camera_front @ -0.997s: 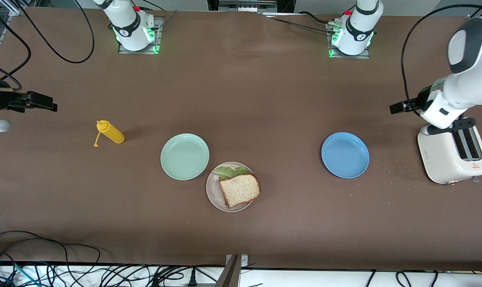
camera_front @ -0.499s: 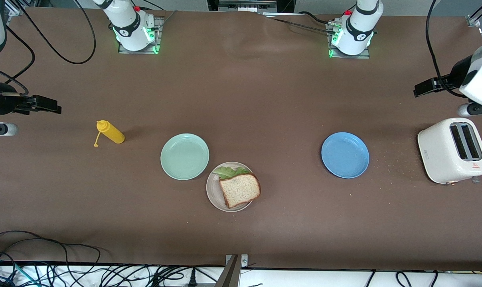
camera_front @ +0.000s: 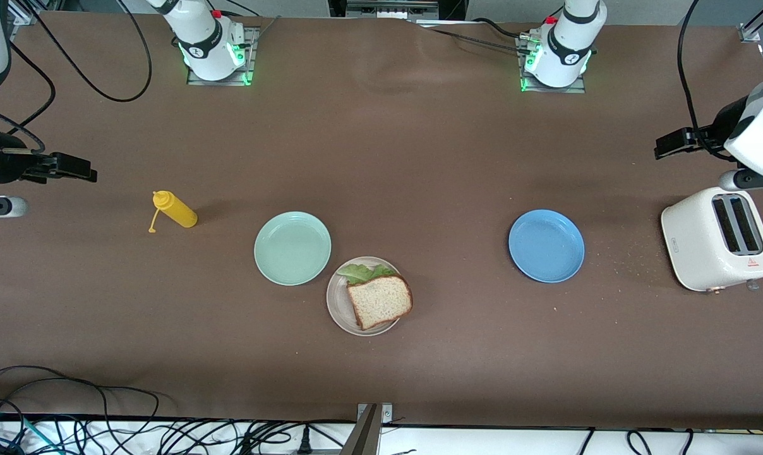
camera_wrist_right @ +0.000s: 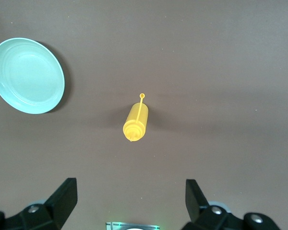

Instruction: Make sandwich on beige plate with both arms

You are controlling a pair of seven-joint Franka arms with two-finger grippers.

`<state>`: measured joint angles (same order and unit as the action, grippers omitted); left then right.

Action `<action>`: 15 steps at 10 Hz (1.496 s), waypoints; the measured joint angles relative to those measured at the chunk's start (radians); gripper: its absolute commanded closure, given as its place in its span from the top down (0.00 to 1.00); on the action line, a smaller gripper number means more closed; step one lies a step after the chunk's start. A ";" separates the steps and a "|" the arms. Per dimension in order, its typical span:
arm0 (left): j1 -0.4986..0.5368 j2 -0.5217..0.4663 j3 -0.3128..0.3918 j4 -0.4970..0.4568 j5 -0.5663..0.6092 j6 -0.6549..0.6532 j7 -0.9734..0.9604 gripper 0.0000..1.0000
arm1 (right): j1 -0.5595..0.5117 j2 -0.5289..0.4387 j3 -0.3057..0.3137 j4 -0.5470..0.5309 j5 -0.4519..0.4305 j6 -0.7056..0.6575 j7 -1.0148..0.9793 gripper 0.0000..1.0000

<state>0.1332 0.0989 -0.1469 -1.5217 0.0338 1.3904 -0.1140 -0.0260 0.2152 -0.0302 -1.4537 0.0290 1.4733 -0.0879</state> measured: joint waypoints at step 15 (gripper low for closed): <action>-0.066 0.005 0.089 -0.003 -0.033 0.083 0.107 1.00 | 0.001 0.000 0.001 0.000 0.000 0.001 0.000 1.00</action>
<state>0.0670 0.1040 -0.0584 -1.5252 0.0005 1.4731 -0.0071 -0.0254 0.2153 -0.0290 -1.4536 0.0290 1.4745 -0.0879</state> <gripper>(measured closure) 0.000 0.000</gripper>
